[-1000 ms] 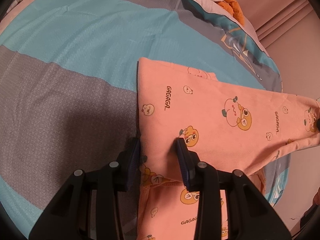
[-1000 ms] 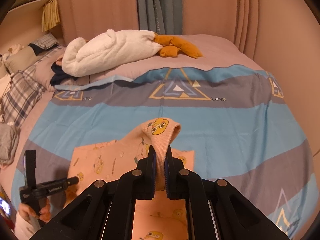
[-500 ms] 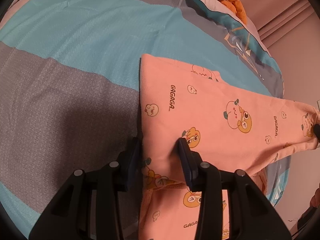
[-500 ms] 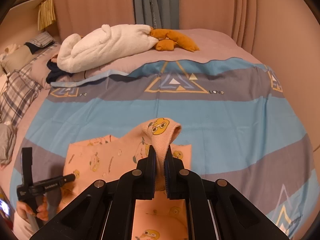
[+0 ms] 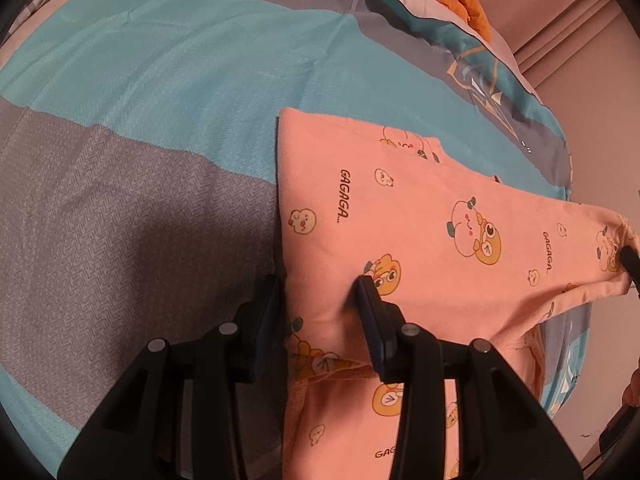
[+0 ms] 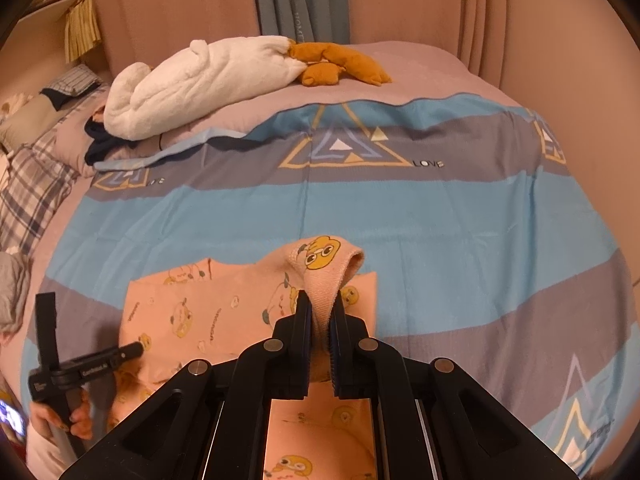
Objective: Fold small clothes
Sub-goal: 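Carry the held leg cuff over the sleepsuit body toward the collar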
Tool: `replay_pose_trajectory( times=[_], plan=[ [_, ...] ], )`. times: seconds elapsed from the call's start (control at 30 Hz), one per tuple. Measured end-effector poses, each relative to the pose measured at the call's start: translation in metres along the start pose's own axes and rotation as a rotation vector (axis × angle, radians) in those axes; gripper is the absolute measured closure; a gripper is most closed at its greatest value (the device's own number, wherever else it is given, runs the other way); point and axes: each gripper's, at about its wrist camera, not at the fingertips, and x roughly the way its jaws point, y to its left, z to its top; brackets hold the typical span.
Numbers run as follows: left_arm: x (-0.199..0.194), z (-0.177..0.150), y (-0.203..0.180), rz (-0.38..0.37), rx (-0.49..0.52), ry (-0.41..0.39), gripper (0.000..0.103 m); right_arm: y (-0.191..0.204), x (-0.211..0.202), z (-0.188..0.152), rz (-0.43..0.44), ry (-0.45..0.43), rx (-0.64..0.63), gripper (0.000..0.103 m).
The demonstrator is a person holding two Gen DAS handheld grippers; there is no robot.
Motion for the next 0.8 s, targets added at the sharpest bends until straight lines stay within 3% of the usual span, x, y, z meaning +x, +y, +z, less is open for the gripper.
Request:
replay_pose_trajectory(
  times=[0.8],
  plan=[
    [0.002, 0.0, -0.004, 0.036, 0.009, 0.003, 0.062, -0.03, 0.026, -0.018, 0.022, 0.079, 0.073, 0.095]
  ],
)
